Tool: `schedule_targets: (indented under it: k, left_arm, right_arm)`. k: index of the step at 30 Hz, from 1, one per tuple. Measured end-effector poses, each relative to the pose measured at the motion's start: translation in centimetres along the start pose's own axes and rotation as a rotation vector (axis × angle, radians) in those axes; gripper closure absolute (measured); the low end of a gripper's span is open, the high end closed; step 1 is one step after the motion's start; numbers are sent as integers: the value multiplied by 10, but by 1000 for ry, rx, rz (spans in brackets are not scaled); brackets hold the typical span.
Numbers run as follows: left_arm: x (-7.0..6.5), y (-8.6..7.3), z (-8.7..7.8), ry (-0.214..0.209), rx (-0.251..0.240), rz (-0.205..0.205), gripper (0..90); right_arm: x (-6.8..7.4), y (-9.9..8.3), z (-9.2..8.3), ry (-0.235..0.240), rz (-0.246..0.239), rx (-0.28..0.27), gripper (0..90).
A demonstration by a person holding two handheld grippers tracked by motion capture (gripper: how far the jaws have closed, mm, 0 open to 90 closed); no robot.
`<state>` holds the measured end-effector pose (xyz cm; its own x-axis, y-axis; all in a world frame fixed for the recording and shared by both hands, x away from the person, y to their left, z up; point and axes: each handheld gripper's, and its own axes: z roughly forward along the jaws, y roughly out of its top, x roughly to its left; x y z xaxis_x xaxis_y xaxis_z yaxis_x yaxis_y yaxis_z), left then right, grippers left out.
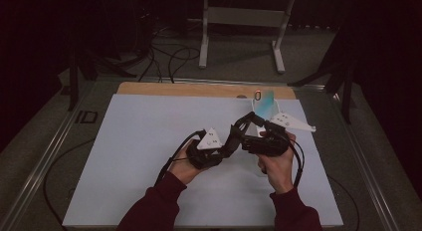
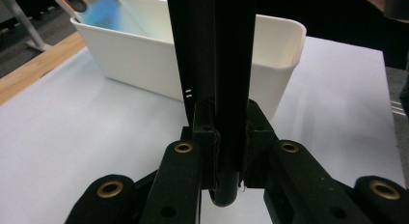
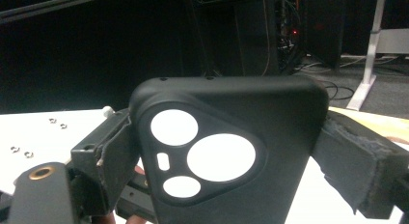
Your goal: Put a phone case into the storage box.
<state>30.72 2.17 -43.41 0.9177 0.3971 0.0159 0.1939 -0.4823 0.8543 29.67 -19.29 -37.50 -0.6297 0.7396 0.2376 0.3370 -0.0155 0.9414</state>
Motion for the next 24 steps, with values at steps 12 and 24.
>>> schedule_targets:
  k: [12,24]
  left_arm:
    - [3,0,-4,-11,-7,-20,753]
    - [16,-1,-21,24,-48,-64,510]
  right_arm:
    - [0,2,1,-17,-14,5,140]
    - [-8,6,1,-49,-24,0,141]
